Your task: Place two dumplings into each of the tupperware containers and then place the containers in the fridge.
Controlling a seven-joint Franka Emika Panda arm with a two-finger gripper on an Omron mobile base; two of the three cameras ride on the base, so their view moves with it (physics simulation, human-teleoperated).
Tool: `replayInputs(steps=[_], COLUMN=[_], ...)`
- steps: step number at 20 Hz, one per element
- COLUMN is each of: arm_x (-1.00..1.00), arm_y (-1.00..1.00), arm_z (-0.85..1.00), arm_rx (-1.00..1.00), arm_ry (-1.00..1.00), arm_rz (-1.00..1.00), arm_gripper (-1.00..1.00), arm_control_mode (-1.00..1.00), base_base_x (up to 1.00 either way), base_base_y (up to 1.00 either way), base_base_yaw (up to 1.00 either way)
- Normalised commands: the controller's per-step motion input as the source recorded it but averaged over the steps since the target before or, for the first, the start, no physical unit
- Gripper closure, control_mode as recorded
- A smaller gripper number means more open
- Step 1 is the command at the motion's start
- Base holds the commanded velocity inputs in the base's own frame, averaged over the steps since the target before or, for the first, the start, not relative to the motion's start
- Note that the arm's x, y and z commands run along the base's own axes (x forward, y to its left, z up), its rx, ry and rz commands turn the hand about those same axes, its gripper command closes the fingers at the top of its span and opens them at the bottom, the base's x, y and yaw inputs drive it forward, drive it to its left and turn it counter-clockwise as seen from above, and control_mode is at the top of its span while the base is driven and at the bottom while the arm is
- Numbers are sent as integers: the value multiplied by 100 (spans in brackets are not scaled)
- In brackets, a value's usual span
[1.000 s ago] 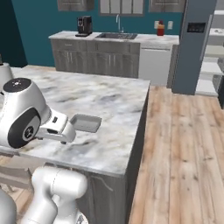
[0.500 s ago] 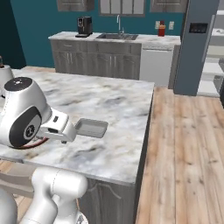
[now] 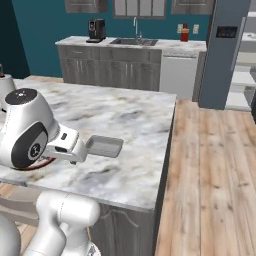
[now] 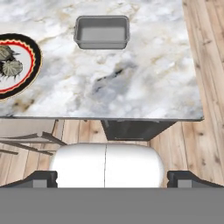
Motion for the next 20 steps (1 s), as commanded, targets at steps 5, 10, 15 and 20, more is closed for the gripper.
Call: replayInputs(steps=[5, 10, 15, 20], arm_x=[0, 0, 0, 0], arm_y=[0, 0, 0, 0], arm_z=[0, 0, 0, 0], arm_rx=[0, 0, 0, 0], arm_ry=[0, 0, 0, 0], arm_rz=[0, 0, 0, 0], arm_gripper=[-100, -100, -100, -100], arm_control_mode=[100, 100, 100, 100], base_base_x=[16, 7, 23, 52], base_base_y=[11, 45, 27, 26], base_base_yaw=[-11, -35, -7, 1])
